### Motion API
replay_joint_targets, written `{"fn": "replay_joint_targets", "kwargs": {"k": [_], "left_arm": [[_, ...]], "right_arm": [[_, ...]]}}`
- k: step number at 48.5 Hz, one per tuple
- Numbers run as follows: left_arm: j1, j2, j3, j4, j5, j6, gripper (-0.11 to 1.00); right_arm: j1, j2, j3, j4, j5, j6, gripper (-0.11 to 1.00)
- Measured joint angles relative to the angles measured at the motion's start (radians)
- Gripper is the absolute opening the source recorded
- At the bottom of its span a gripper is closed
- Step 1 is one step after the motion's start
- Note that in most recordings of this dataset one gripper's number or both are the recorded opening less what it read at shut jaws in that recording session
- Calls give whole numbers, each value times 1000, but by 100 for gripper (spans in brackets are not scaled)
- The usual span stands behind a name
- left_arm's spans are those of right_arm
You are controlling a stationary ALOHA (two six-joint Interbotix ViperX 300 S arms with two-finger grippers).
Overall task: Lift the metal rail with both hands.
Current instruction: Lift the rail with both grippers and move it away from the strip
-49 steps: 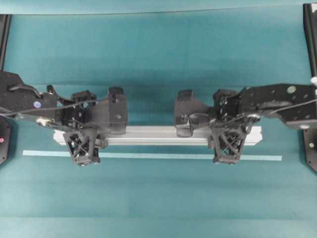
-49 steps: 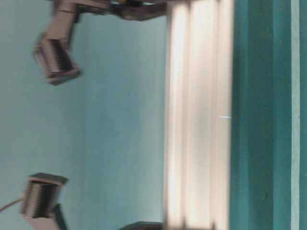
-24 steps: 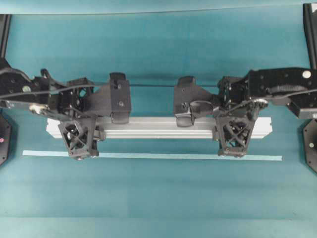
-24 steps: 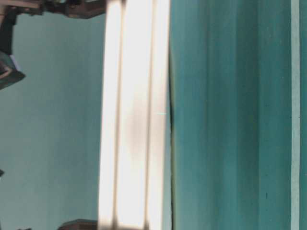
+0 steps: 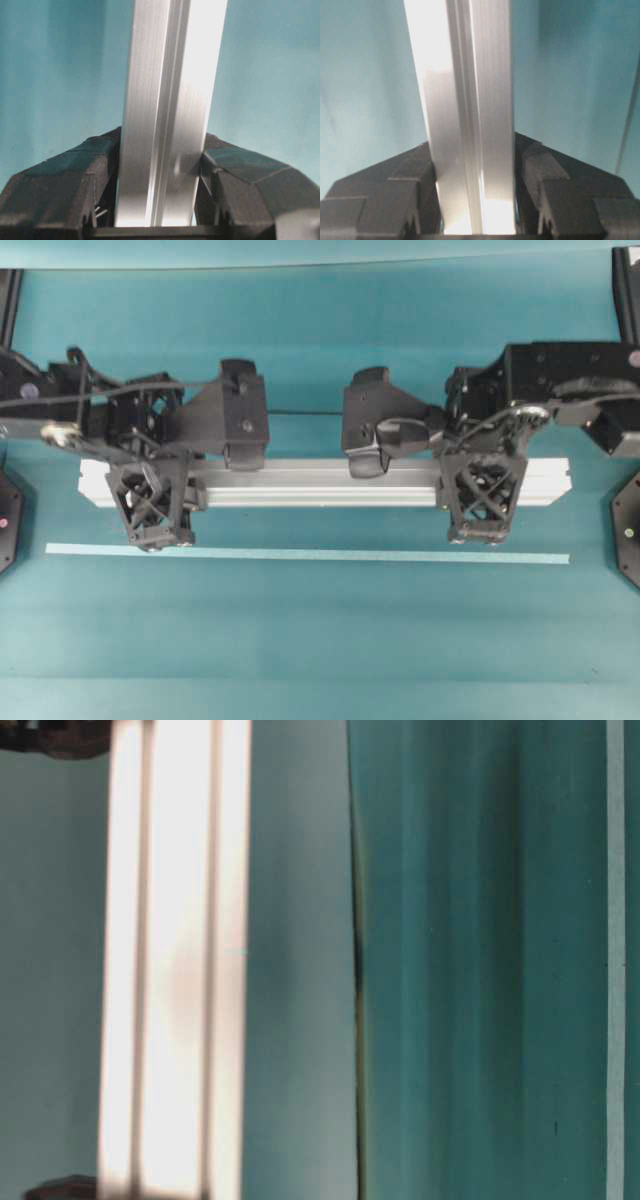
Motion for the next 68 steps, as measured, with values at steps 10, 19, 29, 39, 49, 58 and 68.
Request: {"fn": "replay_joint_targets", "kwargs": {"k": [10,19,29,39,49,58,68], "left_arm": [[2,0,-75,0,77,3,37],[3,-6,-106,0,101,3,37],[11,-34,-146,0,132,8,37],[17,-44,-213,2,186,11,37],[17,-43,-276,2,215,12,37],[21,-32,-337,2,259,15,37],[25,-18,-400,2,299,37,37]], "right_arm": [[-2,0,-72,-3,97,2,46],[-3,0,-141,-20,141,6,46],[-8,-2,-221,-25,184,26,46],[-11,-3,-279,-26,202,28,46],[-11,-8,-322,-26,221,34,46],[-12,-12,-374,-26,238,43,46],[-12,-18,-417,-28,242,44,46]]}}
